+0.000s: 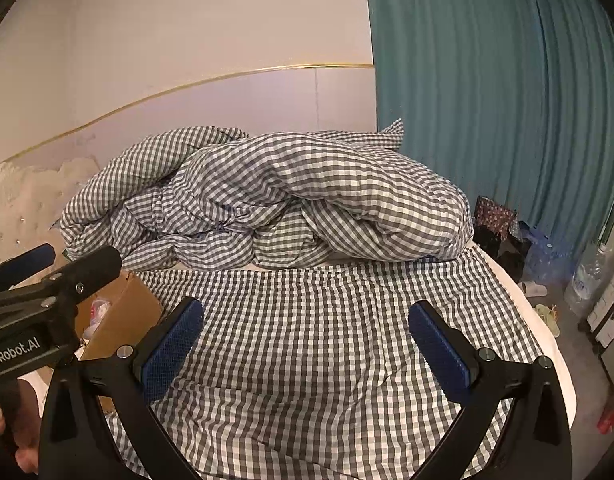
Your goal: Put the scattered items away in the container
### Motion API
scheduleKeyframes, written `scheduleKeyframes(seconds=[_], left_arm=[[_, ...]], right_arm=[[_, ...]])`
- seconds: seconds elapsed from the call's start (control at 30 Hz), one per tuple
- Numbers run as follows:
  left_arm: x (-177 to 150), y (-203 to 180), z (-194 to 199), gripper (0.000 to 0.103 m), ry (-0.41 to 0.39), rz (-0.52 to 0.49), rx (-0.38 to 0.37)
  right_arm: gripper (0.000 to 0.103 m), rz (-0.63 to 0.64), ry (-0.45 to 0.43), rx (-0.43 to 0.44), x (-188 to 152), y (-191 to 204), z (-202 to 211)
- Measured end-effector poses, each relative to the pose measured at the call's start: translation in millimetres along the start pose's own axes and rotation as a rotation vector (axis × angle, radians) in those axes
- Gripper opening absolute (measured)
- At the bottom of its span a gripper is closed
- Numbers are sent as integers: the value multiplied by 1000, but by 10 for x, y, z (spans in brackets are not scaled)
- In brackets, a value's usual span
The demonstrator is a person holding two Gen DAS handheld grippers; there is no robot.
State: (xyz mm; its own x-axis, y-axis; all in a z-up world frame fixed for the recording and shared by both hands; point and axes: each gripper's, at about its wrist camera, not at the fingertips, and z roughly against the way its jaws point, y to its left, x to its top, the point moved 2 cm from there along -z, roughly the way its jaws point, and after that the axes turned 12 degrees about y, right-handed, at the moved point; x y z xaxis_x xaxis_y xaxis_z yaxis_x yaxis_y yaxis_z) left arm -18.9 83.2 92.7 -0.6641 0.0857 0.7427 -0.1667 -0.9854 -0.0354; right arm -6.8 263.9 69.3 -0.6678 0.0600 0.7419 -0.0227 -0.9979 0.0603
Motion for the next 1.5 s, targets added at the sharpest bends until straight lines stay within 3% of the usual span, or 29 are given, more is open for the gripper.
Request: scheduleKeyframes(seconds=[0.97, 1.03, 1.5], left_arm=[[-70, 40, -114, 103, 14, 14, 42], [-101, 35, -78, 103, 5, 32, 99], [-168, 33, -100, 103, 25, 32, 72]], right_arm=[[103, -4, 30, -6, -76, 63, -133], [103, -2, 35, -8, -87, 70, -147], [103, -19, 50, -5, -136, 44, -202]])
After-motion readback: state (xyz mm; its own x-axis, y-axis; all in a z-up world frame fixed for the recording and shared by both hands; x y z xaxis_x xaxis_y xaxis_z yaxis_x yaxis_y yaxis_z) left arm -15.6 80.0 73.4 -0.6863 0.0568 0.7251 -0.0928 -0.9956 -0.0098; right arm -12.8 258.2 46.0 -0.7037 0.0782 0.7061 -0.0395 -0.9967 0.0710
